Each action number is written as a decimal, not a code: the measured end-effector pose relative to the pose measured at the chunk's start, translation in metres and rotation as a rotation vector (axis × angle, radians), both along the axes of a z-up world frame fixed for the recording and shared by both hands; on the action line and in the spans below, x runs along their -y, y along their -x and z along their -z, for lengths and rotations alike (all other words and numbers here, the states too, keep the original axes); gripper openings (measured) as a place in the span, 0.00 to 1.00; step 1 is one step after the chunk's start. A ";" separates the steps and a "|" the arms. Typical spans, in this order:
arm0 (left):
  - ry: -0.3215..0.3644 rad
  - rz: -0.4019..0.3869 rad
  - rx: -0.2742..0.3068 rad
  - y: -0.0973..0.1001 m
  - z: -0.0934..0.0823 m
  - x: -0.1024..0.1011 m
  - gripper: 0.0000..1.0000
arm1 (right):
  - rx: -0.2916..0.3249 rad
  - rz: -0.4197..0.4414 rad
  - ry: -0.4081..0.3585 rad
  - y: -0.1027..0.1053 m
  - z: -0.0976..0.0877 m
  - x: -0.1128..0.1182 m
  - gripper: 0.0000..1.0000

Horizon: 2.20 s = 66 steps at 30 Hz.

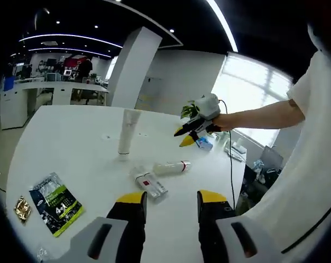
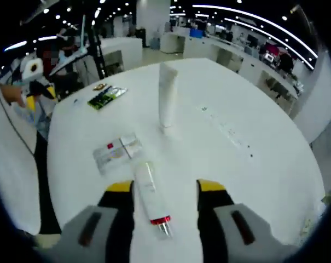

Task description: Arrange the skincare products in the storage area until every visible bottle or jar stands upright without overlapping.

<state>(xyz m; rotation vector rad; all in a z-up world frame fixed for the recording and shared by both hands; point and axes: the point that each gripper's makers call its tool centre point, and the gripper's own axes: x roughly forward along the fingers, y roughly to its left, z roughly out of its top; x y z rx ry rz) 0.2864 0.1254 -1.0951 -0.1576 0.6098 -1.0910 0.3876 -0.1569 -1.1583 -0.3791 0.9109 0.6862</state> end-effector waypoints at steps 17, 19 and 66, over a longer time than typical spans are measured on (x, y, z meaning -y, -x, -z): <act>-0.054 0.017 -0.020 0.020 0.000 -0.004 0.37 | -0.120 -0.052 0.112 0.026 0.066 0.009 0.47; -0.066 0.011 -0.015 0.023 0.000 -0.006 0.37 | -0.124 -0.065 0.113 0.023 0.070 0.007 0.47; -0.049 -0.263 -0.032 0.052 -0.003 -0.046 0.35 | -0.252 -0.364 0.275 0.037 0.082 -0.030 0.25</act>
